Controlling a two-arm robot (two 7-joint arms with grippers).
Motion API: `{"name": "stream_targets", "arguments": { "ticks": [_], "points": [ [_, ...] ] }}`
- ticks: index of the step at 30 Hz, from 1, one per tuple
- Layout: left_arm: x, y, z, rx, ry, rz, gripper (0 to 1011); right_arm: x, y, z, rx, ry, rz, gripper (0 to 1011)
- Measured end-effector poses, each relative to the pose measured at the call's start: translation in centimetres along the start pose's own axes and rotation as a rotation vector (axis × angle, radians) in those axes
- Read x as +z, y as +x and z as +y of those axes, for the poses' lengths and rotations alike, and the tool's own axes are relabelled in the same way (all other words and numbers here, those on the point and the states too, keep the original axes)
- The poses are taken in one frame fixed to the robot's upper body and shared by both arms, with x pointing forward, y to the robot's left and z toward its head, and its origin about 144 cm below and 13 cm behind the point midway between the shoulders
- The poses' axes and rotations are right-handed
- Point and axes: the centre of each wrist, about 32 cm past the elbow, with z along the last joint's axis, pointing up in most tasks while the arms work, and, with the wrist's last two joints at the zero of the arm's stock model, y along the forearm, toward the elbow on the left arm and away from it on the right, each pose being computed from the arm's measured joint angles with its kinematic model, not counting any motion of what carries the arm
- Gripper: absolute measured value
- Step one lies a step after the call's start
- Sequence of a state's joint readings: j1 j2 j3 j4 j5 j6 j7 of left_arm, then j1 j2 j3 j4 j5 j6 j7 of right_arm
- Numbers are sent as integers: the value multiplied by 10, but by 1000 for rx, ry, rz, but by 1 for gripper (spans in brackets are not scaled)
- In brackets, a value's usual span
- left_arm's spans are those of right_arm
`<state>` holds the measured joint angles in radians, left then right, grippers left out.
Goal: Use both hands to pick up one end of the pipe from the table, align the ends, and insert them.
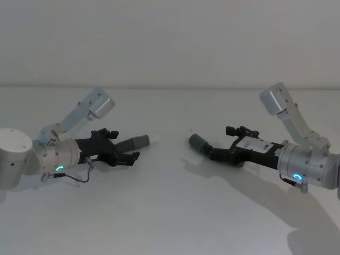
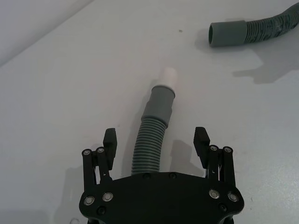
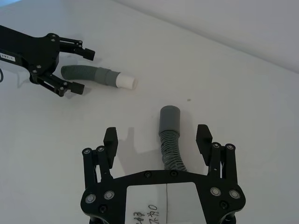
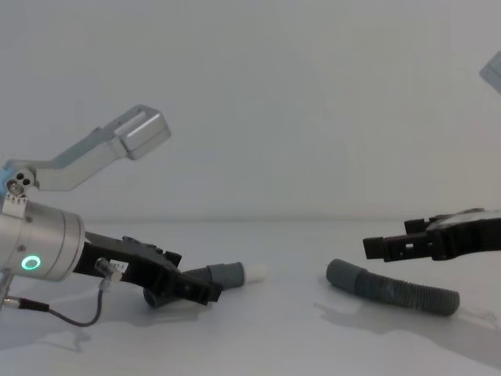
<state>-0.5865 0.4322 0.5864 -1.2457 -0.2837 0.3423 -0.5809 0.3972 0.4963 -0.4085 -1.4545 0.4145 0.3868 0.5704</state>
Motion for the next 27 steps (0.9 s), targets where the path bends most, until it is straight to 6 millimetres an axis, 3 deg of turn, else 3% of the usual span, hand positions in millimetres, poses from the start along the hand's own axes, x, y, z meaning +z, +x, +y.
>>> {"name": "stream_targets", "arguments": {
  "ticks": [27],
  "points": [
    [-5,-3,-1,-9,-22,36,1001,-8,-1,14,-17,-71,22,1001]
  ]
}}
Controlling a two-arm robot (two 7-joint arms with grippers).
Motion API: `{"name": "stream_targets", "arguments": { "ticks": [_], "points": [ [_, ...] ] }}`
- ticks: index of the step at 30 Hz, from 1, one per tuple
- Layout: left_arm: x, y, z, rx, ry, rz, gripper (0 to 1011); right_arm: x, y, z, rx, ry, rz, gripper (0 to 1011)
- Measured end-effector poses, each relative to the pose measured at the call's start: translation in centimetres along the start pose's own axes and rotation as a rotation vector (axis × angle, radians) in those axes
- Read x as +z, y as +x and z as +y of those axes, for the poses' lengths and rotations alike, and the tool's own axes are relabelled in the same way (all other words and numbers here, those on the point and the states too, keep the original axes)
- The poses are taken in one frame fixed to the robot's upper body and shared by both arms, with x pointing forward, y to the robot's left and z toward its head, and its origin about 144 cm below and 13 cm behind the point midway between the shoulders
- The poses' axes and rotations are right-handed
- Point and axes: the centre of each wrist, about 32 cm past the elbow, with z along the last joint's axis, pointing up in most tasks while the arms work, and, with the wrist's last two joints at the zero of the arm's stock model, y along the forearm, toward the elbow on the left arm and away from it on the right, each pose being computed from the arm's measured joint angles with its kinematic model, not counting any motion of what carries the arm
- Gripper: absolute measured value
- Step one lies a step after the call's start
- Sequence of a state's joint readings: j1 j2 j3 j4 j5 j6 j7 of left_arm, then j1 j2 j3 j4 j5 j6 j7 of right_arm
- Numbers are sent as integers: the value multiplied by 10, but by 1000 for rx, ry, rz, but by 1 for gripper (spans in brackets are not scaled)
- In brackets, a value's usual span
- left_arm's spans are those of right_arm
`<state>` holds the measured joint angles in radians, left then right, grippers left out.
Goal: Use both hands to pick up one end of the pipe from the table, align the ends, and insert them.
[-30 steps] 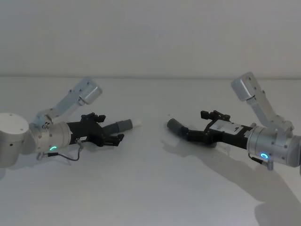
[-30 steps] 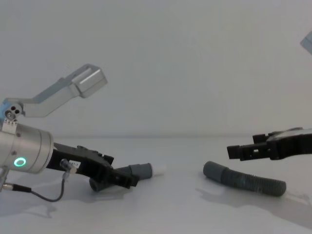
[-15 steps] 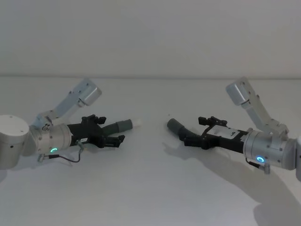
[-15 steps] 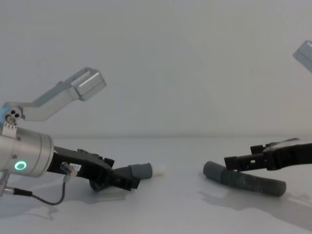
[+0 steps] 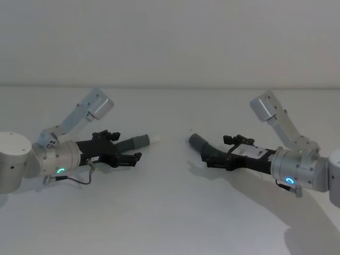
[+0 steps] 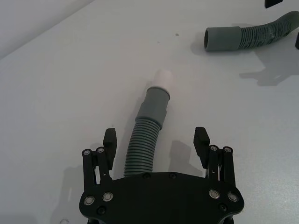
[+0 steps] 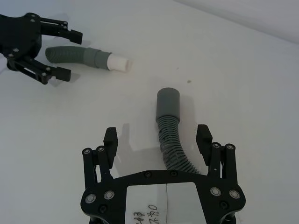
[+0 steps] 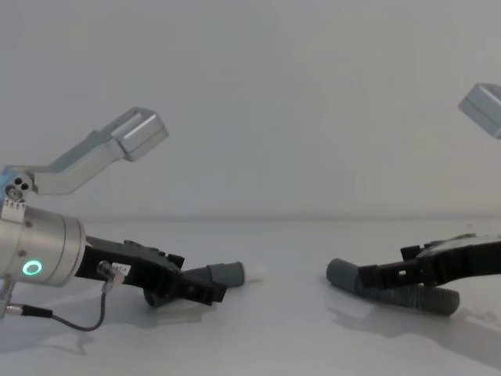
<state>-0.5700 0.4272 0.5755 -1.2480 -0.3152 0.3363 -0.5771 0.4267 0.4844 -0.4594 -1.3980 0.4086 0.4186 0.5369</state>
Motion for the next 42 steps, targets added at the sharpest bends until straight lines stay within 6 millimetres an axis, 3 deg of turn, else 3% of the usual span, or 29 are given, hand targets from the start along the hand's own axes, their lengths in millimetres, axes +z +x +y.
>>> {"name": "stream_targets", "arguments": {
  "ticks": [42],
  "points": [
    [-5,-8,10,12,24,52,1001,-4,10,19,18,-59,15,1001]
  ]
}}
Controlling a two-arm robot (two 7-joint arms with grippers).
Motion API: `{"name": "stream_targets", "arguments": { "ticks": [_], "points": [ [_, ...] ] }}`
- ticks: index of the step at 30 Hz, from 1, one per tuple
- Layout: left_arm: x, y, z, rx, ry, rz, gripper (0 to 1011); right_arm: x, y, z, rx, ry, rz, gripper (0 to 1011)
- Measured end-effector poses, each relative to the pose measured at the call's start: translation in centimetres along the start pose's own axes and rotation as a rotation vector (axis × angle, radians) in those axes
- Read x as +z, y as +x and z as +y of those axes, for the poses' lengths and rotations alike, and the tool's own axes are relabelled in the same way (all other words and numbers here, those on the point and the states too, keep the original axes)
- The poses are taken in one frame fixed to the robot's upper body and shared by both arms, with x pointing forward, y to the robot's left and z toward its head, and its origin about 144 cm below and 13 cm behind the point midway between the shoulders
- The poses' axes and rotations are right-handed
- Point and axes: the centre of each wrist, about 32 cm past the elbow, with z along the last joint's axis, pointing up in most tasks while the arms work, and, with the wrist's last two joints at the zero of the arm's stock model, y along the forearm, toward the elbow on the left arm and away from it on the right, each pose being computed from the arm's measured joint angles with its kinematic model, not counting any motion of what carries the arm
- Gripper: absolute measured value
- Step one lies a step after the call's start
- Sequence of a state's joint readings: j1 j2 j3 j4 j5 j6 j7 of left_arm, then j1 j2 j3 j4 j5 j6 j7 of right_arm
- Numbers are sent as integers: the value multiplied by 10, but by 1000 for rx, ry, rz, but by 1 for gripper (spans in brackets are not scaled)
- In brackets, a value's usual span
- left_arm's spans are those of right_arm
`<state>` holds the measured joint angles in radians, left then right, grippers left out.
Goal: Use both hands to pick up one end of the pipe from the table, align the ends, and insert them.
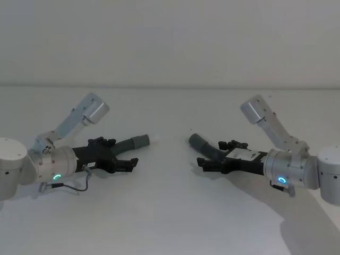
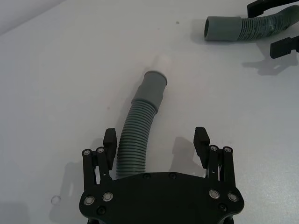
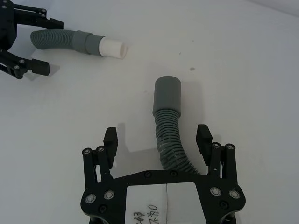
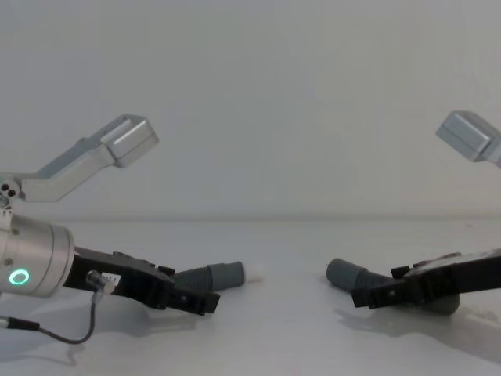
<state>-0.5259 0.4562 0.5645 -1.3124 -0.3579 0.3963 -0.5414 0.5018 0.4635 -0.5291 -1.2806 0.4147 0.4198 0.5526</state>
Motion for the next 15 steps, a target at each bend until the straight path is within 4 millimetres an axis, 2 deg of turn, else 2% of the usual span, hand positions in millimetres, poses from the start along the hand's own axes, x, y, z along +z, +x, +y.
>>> {"name": "stream_targets", "arguments": {
  "ticks": [15],
  "points": [
    [0,0,2,2,29,17,1001,-2,2,3,8,-6,16,1001]
  ]
}}
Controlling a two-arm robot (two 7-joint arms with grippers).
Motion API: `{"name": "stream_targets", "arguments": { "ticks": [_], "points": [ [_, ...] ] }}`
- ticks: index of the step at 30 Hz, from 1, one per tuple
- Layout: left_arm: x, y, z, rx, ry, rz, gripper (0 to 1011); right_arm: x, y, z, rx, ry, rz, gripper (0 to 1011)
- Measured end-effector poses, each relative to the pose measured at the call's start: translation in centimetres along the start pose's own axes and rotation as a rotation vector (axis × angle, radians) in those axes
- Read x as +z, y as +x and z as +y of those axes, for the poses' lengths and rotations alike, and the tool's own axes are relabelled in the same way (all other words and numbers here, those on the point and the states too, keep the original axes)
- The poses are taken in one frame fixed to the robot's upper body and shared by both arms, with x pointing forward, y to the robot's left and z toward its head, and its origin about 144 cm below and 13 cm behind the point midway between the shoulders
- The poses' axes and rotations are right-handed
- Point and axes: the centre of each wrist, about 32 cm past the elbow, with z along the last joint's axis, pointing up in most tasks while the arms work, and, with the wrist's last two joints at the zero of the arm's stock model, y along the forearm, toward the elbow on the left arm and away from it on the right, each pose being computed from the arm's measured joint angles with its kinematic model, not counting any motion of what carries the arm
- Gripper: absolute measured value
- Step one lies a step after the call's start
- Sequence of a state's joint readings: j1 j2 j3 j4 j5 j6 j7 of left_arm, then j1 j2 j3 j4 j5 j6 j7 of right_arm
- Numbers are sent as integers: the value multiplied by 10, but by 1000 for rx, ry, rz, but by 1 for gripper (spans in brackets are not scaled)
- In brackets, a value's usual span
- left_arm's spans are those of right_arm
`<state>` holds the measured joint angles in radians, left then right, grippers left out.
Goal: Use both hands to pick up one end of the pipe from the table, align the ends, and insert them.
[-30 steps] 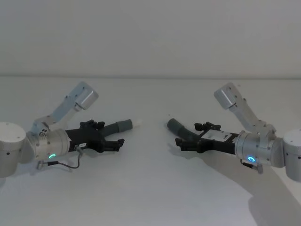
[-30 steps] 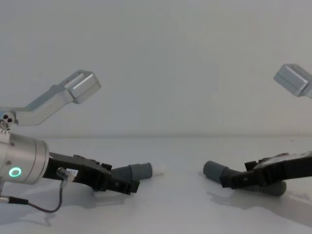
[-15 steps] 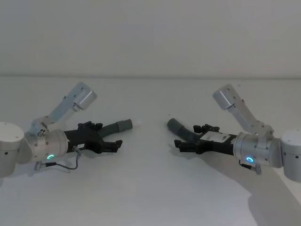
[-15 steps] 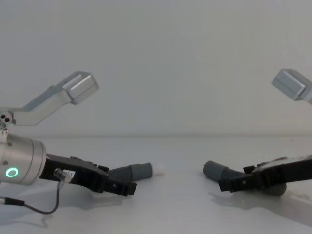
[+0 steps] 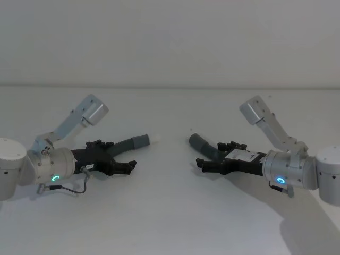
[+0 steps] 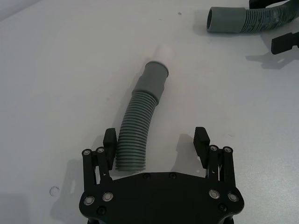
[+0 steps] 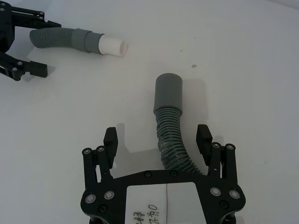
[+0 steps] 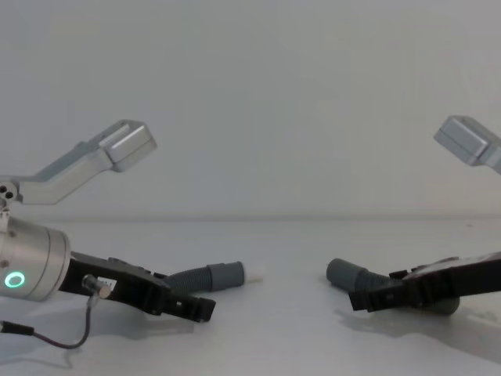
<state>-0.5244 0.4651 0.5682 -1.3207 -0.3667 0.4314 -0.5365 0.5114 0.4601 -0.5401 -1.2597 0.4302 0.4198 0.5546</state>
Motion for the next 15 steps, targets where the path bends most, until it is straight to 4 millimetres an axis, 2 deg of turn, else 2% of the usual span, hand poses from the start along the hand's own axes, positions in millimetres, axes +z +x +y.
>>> {"name": "stream_targets", "arguments": {
  "ticks": [6,15],
  "points": [
    [0,0,0,2,4,3,998,-1,0,1,1,2,4,1001],
    [0,0,0,3,6,5,827,-1,0,1,1,6,7,792]
  ]
}}
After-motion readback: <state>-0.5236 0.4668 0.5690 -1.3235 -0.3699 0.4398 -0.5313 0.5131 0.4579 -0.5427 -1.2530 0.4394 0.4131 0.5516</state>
